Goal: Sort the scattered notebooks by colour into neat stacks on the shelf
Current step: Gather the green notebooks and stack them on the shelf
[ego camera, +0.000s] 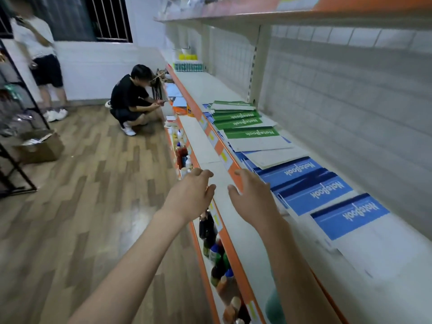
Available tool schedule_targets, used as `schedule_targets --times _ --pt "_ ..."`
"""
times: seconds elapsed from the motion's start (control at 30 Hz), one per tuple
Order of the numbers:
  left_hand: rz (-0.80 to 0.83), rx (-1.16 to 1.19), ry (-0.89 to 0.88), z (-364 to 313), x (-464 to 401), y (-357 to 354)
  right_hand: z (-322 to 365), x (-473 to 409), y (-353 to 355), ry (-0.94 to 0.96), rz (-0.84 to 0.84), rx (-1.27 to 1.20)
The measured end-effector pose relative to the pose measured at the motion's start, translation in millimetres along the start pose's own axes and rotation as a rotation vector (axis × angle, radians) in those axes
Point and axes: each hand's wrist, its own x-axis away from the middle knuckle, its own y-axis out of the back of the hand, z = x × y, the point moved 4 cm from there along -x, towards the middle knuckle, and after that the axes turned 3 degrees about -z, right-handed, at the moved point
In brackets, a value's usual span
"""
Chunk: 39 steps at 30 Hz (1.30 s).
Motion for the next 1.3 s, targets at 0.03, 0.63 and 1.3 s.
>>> schedule_targets --times 0.03,0.63,1.3 --pt "-0.002 0.004 -0.001 3.1 -7.4 -2.0 -0.4 -8.6 -3.1 -0.006 0.007 0.001" --pt "0.124 0.133 -0.153 79.9 -166.1 -32.3 6.0 -143.6 -54.2 -0.178 -0.088 0.089" --pt "0.163 0.154 -0.369 192.8 -327.1 -17.5 72.0 -306.2 -114.8 -0.331 -0.212 0.05"
